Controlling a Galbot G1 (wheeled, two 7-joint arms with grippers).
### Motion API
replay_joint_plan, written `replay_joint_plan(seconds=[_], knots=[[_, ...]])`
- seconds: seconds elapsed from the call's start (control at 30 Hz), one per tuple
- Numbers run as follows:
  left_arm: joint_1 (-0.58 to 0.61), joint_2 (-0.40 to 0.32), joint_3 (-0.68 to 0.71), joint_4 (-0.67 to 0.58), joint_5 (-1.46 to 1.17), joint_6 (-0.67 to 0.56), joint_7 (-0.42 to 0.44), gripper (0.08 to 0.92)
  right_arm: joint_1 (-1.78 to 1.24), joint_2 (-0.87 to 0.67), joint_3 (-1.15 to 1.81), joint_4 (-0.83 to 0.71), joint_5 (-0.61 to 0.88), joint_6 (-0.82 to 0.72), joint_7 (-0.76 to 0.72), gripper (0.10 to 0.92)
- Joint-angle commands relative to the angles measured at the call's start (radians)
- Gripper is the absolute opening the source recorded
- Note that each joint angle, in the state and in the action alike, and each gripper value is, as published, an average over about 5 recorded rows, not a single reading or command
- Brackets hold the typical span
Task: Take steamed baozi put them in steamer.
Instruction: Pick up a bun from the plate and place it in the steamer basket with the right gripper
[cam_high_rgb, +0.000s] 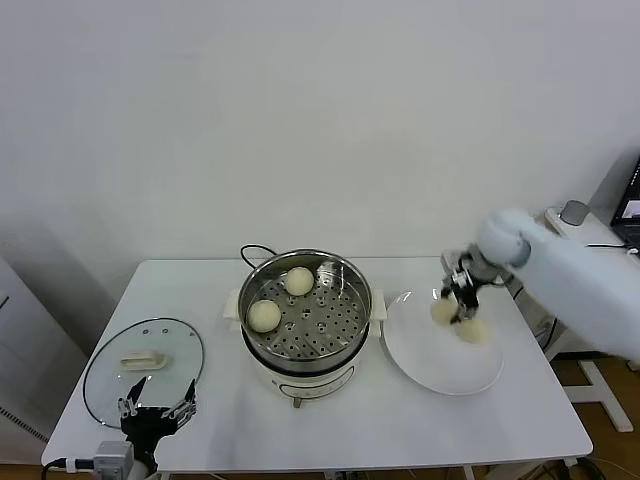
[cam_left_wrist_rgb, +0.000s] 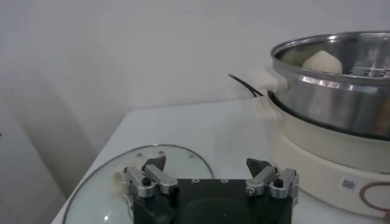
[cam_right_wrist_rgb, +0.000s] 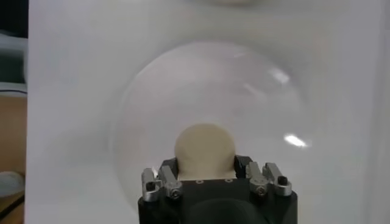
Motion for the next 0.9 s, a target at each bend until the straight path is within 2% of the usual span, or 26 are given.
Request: replay_joint_plan(seconds=[0.03, 0.1, 0.23, 0.3, 0.57, 0.77, 0.9], knots=[[0.006, -0.007, -0.015, -0.023, 0.014, -0.015, -0.011, 0.823, 0.418, 0.237, -0.281, -0.111, 0.284, 0.022, -0.009, 0.56], [0.007, -0.008, -0.024, -0.032, 0.013, -0.017, -0.013, 0.823, 0.43, 0.309, -0.301, -0.157, 0.349, 0.096, -0.017, 0.56], [0.005, -0.015, -0.033, -0.041, 0.012, -0.014, -0.013, 0.823, 0.429, 0.437, -0.333, -0.262, 0.455, 0.414, -0.071, 0.56], [0.003, -0.02, -0.031, -0.044, 0.012, -0.013, -0.013, 0.823, 0.421, 0.466, -0.355, -0.268, 0.463, 0.543, -0.086, 0.56], [0.002, -0.039, -0.017, -0.07, 0.006, -0.012, -0.016, 0.823, 0.355, 0.534, -0.404, -0.191, 0.261, 0.954, -0.036, 0.562], [0.002, -0.041, -0.014, -0.075, 0.001, -0.007, -0.016, 0.823, 0.278, 0.567, -0.354, -0.127, 0.049, 1.107, -0.029, 0.565], [0.0, -0.04, -0.013, -0.071, -0.002, -0.006, -0.015, 0.823, 0.227, 0.587, -0.33, -0.089, -0.029, 1.12, -0.025, 0.565]])
